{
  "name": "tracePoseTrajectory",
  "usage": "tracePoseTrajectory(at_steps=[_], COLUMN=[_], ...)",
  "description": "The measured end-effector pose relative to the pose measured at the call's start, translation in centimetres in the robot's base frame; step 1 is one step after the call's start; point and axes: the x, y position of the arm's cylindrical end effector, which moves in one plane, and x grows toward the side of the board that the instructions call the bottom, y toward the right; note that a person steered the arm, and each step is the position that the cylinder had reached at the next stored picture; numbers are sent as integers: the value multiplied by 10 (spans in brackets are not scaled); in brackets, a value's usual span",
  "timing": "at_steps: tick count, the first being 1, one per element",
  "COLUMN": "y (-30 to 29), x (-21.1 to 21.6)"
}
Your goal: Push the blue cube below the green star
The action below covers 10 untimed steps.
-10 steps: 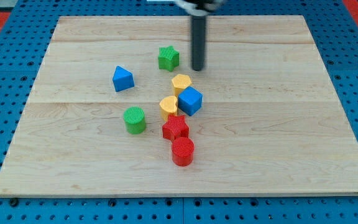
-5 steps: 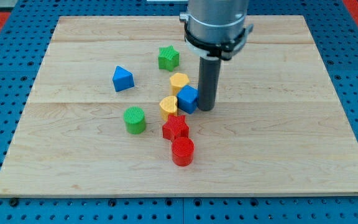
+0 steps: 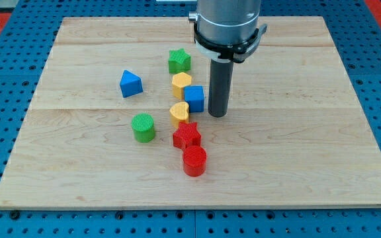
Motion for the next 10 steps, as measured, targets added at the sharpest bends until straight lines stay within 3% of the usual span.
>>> tracePoseTrajectory(at_steps=[1,3,4,6,10], y=[2,35,34,-25,-28], x=[-28,-37,-5,49,-65])
